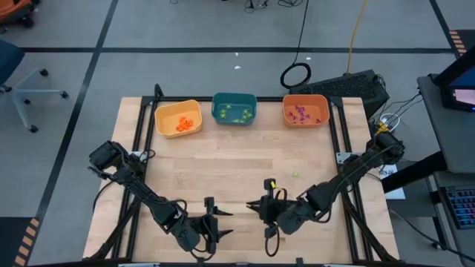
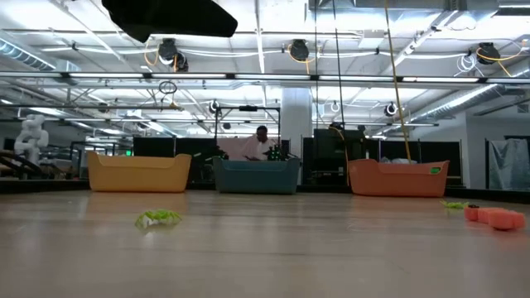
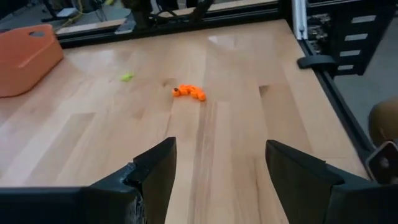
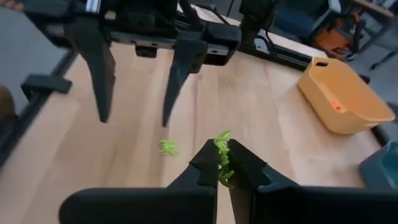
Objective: Sort Halloween decoration
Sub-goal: Put the green spider toy into the blue bin
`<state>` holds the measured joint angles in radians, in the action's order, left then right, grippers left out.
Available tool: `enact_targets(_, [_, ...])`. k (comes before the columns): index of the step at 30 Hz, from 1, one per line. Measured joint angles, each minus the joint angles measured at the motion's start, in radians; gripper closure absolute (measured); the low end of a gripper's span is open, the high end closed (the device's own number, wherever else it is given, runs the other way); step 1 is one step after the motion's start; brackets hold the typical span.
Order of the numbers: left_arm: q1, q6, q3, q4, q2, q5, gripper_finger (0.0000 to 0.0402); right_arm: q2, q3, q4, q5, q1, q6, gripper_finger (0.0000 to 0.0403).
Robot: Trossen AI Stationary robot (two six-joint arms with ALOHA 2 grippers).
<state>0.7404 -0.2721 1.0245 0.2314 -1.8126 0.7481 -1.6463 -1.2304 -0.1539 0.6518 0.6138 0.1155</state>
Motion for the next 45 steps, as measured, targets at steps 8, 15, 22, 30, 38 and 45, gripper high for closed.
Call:
enact_targets(8, [-0.001, -0.004, 0.0, -0.001, 0.0, -0.041, 0.0155, -0.001, 0.0, 0.003, 0.0, -0.025, -0.204, 0.0401])
enact_targets(15, [-0.001, -0.009, 0.0, -0.001, 0.0, -0.041, 0.0155, -0.001, 0.0, 0.002, 0.0, -0.032, -0.398, 0.0401])
enact_targets(22, [-0.001, -0.009, 0.0, -0.001, 0.0, -0.041, 0.0155, -0.001, 0.0, 0.0, 0.001, -0.032, -0.533, 0.0401])
enact_targets(30, [-0.001, -0.009, 0.0, -0.001, 0.0, -0.041, 0.0155, -0.001, 0.0, -0.001, 0.001, -0.032, -0.549, 0.0401])
enact_targets(38, [0.004, 0.08, 0.0, 0.075, -0.001, -0.039, 0.0155, -0.001, 0.0, 0.023, 0.0, -0.044, -0.405, 0.0401])
enact_targets(45, [0.013, 0.156, 0.001, 0.114, -0.001, -0.04, 0.0155, -0.002, -0.001, 0.007, -0.02, -0.159, -0.29, 0.0401])
